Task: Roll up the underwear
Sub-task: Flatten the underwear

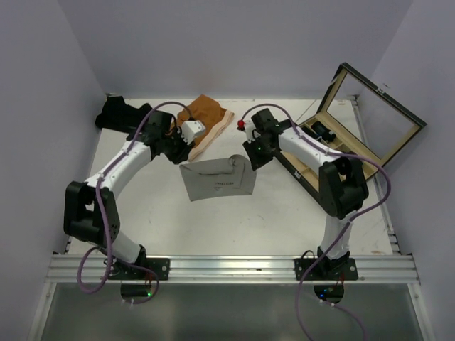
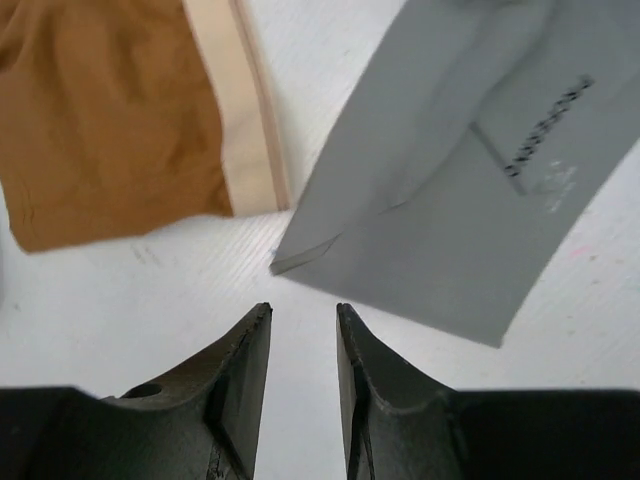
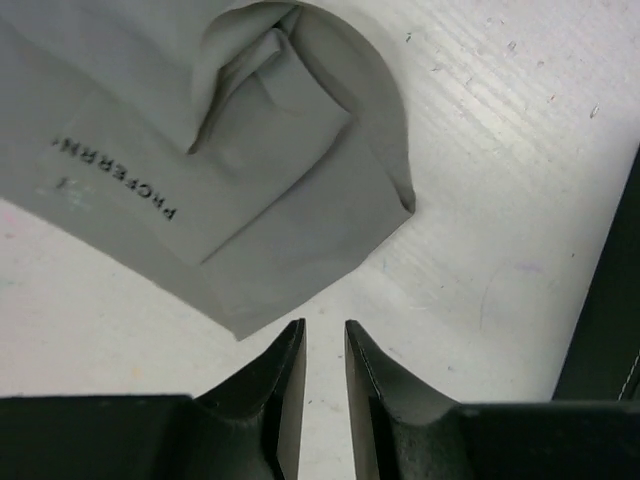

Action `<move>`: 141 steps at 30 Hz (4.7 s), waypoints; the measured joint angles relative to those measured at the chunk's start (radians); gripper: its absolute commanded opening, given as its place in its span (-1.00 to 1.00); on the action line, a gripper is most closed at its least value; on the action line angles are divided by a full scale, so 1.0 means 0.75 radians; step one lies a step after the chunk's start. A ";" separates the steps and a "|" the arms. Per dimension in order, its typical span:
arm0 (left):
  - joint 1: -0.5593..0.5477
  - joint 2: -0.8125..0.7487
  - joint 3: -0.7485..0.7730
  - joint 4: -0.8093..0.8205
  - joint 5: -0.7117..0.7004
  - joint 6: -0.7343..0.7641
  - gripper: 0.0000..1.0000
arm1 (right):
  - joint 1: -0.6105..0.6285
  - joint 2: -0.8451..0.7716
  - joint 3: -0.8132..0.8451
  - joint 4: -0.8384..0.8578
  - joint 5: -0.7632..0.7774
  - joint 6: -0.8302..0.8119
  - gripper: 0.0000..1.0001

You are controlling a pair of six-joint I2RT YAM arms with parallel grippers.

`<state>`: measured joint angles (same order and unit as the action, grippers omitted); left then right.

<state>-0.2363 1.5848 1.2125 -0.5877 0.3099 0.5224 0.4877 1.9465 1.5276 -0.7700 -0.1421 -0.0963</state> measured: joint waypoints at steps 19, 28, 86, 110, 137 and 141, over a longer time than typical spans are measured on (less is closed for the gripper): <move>-0.227 0.206 -0.208 0.111 0.092 -0.129 -0.27 | 0.003 0.072 -0.218 0.131 -0.220 0.219 -0.86; -0.230 0.159 -0.321 0.191 0.017 -0.109 -0.29 | 0.002 0.074 -0.223 0.133 -0.220 0.214 -0.90; -0.243 -0.005 -0.493 0.181 0.018 0.057 -0.23 | 0.015 -0.008 -0.326 0.069 -0.226 0.003 -0.95; -0.277 -0.093 -0.309 0.172 0.213 0.080 -0.22 | 0.015 -0.259 -0.360 0.008 -0.322 -0.196 -0.76; -0.472 0.333 -0.163 0.388 0.164 0.046 -0.86 | -0.156 -0.313 -0.377 -0.043 -0.360 -0.172 -0.75; -0.472 0.331 -0.144 0.375 0.166 0.047 -0.91 | -0.156 -0.312 -0.376 -0.047 -0.365 -0.175 -0.75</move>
<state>-0.5903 1.8332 1.1046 -0.3061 0.4347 0.5575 0.3706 1.7126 1.2457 -0.8051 -0.4160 -0.2276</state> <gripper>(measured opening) 0.057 0.124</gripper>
